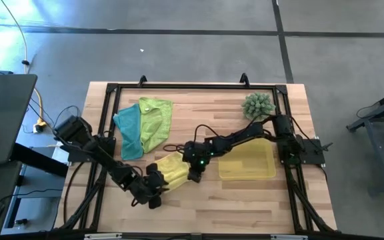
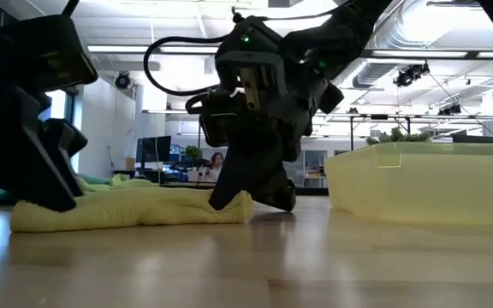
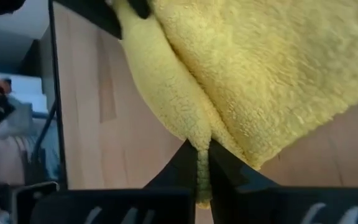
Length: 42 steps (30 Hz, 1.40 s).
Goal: Roll microfiber towels into tight, uniform cylinder then place into a basket
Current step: Roll the yellow microfiber towel
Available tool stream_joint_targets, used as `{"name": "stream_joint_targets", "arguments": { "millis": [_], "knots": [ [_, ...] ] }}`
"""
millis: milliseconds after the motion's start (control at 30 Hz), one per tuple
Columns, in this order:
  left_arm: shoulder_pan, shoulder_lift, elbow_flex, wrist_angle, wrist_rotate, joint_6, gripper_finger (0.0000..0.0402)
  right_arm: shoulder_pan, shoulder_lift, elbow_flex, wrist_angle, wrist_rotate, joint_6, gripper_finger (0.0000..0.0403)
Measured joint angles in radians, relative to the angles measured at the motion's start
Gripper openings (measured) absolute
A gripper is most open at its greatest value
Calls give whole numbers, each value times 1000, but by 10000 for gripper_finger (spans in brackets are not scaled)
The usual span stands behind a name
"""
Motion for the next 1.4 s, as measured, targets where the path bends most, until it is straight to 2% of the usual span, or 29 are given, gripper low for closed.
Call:
{"name": "stream_joint_targets", "arguments": {
  "millis": [100,333,467,533,600,700,800,867,1133,1267,1400],
  "knots": [
    [-8,14,2,-3,-4,-27,104,0,-7,-2,3,-1,-116,30],
    [-28,48,3,-2,-35,-57,104,-6,-110,-4,-59,-6,-383,129],
    [-33,50,2,-3,-48,-57,104,26,-170,-4,-91,20,-613,155],
    [-33,50,2,-3,-50,-57,104,76,-177,-2,-85,74,-749,156],
    [-33,51,2,-3,-50,-57,104,132,-172,-2,-90,175,-880,152],
    [-34,51,1,-1,-51,-57,104,212,-134,-2,-55,411,-1015,142],
    [-34,52,1,1,-53,-57,104,258,-95,-3,26,688,-1039,133],
    [-34,52,0,2,-54,-57,104,270,-75,-2,57,783,-1030,130],
    [-34,53,0,7,-55,-57,104,261,-45,-2,48,806,-1010,129],
    [-34,53,-1,8,-56,-58,104,263,-56,-2,51,901,-1010,129],
    [-34,53,-1,8,-55,-58,104,282,-97,0,20,929,-999,129]
  ]
}}
